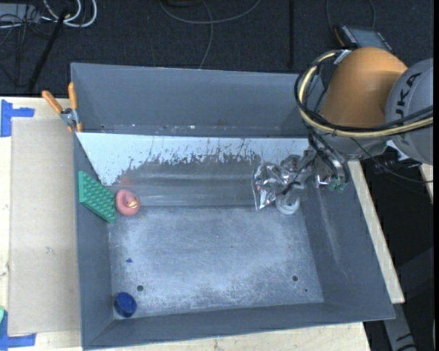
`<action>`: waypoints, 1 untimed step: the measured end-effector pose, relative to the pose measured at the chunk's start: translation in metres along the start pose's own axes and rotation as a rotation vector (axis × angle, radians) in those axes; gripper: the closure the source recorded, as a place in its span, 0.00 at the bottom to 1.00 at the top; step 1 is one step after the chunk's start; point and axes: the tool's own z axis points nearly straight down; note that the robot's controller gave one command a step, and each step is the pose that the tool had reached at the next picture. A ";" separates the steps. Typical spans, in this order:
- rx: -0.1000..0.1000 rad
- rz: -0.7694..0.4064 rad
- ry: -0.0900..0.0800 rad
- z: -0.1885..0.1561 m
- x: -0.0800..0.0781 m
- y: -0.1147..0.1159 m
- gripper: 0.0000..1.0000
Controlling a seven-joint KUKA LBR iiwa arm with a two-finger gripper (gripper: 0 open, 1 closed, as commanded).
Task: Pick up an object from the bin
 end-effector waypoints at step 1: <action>0.000 -0.001 0.002 -0.008 -0.001 0.000 1.00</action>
Offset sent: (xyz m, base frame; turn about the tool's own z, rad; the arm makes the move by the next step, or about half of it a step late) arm 0.0000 -0.0002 0.0081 0.0000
